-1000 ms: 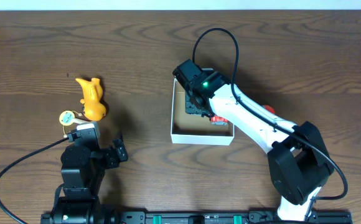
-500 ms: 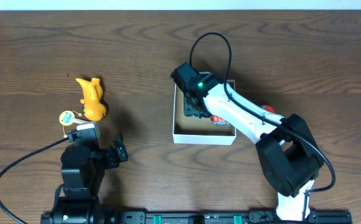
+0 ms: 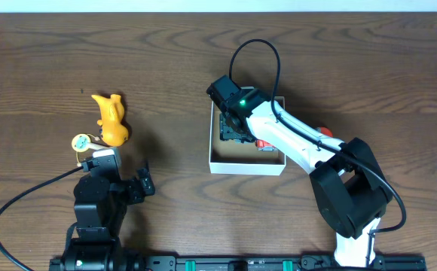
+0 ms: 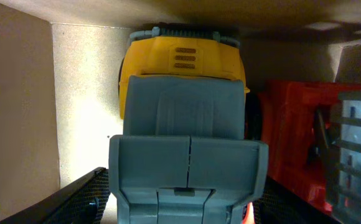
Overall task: Pack container
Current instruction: 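Lower the dump truck into the box beside the fire truck, release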
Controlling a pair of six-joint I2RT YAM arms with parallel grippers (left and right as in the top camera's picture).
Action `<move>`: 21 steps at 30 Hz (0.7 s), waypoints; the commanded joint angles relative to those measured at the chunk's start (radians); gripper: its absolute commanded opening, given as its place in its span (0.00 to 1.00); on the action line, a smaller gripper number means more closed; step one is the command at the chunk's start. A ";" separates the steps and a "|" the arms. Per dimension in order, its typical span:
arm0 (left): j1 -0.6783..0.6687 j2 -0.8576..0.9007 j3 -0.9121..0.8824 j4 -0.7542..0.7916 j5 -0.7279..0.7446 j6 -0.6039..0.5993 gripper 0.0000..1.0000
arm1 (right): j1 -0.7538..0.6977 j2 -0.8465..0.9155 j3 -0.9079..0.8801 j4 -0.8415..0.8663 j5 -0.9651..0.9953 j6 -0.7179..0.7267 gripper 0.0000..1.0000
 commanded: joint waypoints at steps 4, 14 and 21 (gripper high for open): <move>0.005 0.001 0.024 0.000 -0.001 -0.010 0.98 | -0.004 -0.047 0.008 -0.004 0.015 -0.002 0.75; 0.005 0.001 0.024 0.000 -0.001 -0.010 0.98 | -0.012 -0.209 0.008 -0.008 0.102 -0.021 0.78; 0.005 0.001 0.024 0.000 -0.001 -0.010 0.98 | -0.082 -0.409 0.008 -0.051 0.104 -0.066 0.93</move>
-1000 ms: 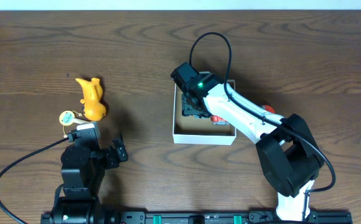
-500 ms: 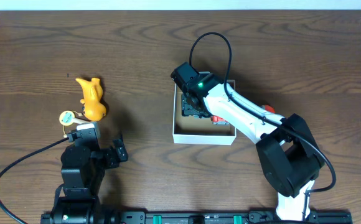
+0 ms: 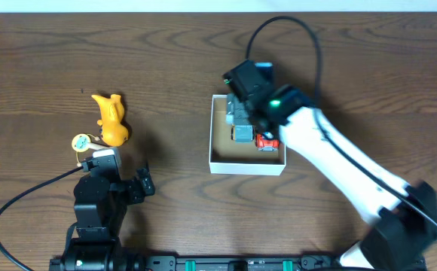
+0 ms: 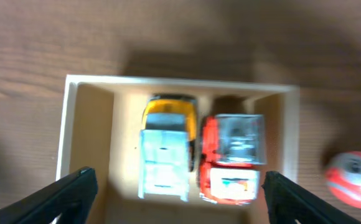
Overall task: Pack container
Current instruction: 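Lower the dump truck into the box beside the fire truck, release, then move the right gripper down onto the red ball and grasp it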
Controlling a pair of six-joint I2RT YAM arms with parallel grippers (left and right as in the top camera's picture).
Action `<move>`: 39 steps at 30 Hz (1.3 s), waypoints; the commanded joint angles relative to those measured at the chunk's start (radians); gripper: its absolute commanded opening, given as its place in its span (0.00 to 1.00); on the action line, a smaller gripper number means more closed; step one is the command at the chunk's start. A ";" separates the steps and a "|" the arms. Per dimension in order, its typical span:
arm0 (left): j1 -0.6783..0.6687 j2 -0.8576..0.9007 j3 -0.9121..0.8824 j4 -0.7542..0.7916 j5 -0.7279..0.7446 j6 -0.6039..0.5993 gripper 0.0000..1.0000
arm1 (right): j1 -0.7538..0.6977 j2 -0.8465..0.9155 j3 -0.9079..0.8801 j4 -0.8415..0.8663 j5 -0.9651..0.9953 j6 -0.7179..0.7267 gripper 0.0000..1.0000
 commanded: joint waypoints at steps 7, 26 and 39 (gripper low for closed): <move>0.005 0.001 0.024 0.001 -0.001 -0.010 0.98 | -0.261 -0.236 0.008 -0.211 -0.012 0.077 0.99; 0.005 0.001 0.024 -0.007 -0.001 -0.010 0.98 | -0.548 0.114 -0.083 -0.248 -0.188 -0.075 0.99; 0.005 0.001 0.024 -0.007 -0.001 -0.010 0.98 | -0.547 0.318 -0.084 -0.203 -0.233 -0.082 0.99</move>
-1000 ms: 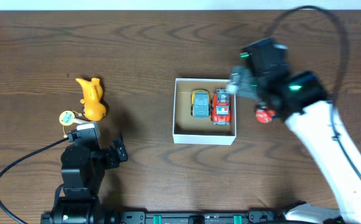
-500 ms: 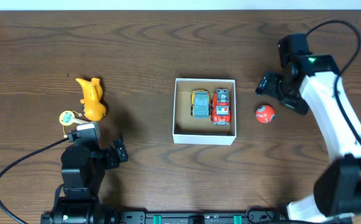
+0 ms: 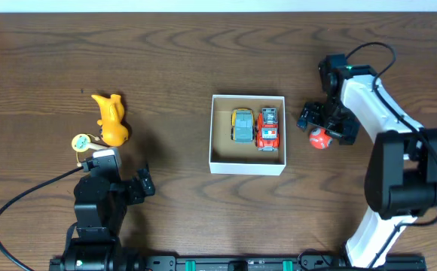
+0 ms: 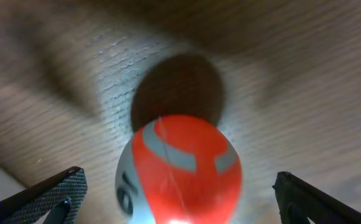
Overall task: Pack container
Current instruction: 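Move the right gripper down onto the red ball and grasp it, then lift the red ball and carry it left over the box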
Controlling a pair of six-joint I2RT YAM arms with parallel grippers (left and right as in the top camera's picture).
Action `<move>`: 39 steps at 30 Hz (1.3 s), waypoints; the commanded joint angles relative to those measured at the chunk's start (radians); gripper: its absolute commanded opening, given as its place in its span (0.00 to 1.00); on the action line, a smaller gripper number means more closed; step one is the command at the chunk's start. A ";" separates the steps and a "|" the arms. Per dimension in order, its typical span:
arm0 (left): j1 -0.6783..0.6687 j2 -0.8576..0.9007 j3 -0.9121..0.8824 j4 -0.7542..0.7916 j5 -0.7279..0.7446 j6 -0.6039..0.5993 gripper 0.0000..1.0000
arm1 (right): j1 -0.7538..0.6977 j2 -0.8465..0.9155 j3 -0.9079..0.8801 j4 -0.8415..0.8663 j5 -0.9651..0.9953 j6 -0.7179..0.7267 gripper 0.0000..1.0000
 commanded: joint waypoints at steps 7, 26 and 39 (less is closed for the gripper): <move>0.005 0.001 0.024 -0.003 0.000 -0.010 0.98 | 0.000 0.040 -0.004 0.010 -0.018 -0.016 0.77; 0.005 0.001 0.024 -0.003 0.000 -0.010 0.98 | 0.007 -0.008 -0.004 -0.006 -0.009 -0.016 0.01; 0.005 0.001 0.024 -0.002 0.000 -0.010 0.98 | 0.299 -0.449 0.039 0.117 0.052 -0.063 0.01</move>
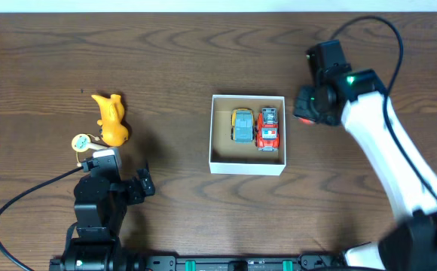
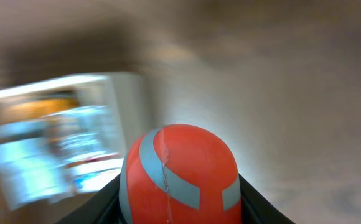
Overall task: Pack container
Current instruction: 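Lift the red ball and carry it left over the box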
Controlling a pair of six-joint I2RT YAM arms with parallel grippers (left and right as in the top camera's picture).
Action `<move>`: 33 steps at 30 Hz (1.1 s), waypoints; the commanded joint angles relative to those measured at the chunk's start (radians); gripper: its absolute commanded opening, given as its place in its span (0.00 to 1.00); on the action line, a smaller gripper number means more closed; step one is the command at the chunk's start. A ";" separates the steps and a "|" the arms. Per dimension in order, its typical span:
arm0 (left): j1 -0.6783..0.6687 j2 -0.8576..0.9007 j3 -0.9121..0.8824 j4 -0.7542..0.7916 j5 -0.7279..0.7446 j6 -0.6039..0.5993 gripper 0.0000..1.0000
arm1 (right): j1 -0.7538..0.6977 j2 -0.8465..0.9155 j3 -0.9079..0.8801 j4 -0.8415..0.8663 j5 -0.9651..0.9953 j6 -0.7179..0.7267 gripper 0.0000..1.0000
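A white open box [image 1: 247, 164] sits mid-table and holds a yellow-and-grey toy truck [image 1: 242, 125] and a red toy truck [image 1: 268, 129] side by side. My right gripper [image 1: 307, 114] hangs just right of the box, shut on a red ball with grey stripes [image 2: 179, 174]; in the right wrist view the ball fills the space between the dark fingers [image 2: 103, 199], with the blurred box behind it at left. The ball shows in the overhead view only as a red sliver [image 1: 303, 118] under the gripper. My left gripper [image 1: 145, 183] rests at the front left, away from the box.
A yellow duck-shaped toy [image 1: 111, 118] and a small round yellow-rimmed token [image 1: 80, 141] lie at the left of the wooden table [image 1: 203, 68]. The left arm's black cable [image 1: 22, 199] loops across the front left.
The right gripper stood open around the red ball on the table right of the box. Now it is shut on the ball and has moved up-left, close to the box's right wall.
The right gripper was down inside the box at the yellow-and-grey truck. It then stood open above the box with both trucks lying in it. Later it was open at the red ball on the table to the right. Now it holds the ball beside the box.
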 commanded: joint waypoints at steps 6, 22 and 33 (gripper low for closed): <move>0.005 0.001 0.024 -0.003 0.000 -0.010 0.98 | 0.289 -0.074 0.019 0.171 0.064 -0.061 0.01; 0.005 0.001 0.024 -0.003 0.000 -0.010 0.98 | 0.419 0.213 0.019 0.348 0.066 -0.145 0.01; 0.005 0.001 0.024 -0.003 0.000 -0.010 0.98 | 0.414 0.277 0.019 0.377 0.067 -0.147 0.53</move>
